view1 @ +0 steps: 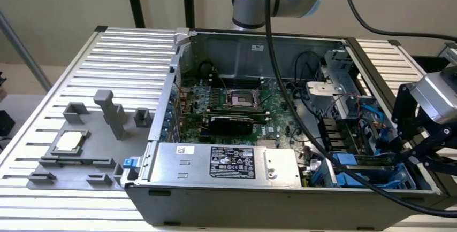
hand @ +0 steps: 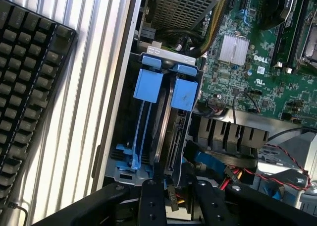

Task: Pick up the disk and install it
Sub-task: 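Insert the first disk wire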

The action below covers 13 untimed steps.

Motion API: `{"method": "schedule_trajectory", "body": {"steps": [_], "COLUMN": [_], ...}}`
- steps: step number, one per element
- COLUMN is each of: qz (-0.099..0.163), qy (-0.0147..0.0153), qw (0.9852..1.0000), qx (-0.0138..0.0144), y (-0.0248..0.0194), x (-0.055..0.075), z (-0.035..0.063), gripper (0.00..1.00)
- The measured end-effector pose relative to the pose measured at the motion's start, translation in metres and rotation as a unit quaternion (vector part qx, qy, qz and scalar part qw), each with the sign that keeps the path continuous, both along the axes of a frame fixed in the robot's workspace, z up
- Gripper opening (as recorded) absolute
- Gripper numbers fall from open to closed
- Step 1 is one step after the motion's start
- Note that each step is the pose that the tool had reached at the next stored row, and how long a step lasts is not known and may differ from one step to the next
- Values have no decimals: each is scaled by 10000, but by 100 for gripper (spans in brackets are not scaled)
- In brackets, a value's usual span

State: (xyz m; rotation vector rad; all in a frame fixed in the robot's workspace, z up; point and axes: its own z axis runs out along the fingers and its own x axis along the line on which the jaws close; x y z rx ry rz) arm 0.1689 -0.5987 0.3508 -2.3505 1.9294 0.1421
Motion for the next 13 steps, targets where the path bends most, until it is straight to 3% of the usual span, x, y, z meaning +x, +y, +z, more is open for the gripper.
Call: {"method": "schedule_trajectory", "body": {"steps": [5,9,13], "qz": [11,25,39], "qy": [0,0,0], "qw": [10000,10000,10000], "qx": [0,0,0], "y": [12,17,20], "x": [11,12,10], "z": [0,1,10], "gripper": [29,16,16]}}
